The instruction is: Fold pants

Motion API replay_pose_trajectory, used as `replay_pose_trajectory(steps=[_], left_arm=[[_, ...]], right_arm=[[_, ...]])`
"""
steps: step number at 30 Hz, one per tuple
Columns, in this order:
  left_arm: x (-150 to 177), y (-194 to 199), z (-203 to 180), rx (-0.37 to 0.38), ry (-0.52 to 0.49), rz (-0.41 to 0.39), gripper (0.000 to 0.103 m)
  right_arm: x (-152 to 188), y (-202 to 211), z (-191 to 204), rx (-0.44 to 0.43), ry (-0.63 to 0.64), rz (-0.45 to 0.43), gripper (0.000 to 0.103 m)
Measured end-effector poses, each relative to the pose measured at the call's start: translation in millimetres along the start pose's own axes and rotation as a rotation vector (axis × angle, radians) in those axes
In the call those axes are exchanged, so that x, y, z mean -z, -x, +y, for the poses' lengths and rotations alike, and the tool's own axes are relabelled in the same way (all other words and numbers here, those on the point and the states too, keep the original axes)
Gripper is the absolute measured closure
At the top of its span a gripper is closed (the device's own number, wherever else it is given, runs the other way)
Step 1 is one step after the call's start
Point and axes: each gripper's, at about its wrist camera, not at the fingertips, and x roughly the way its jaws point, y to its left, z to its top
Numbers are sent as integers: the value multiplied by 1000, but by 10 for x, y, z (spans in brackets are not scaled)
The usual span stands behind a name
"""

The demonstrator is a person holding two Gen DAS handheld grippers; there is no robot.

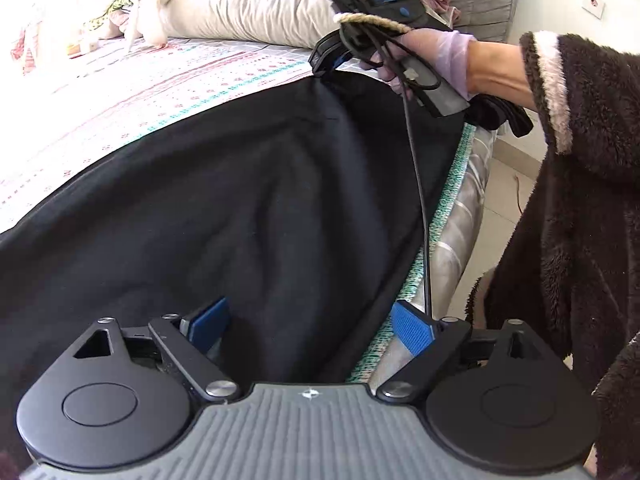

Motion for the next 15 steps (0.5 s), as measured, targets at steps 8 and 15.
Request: replay_pose_trajectory(steps=[8, 15], left_arm=[[76, 11, 251, 44, 154, -13, 8], [234, 102, 24, 85, 21, -4, 8]], right_arm=[[-56, 499, 655, -311, 90, -5, 80], [-9, 869, 1766, -664, 268, 39, 80]])
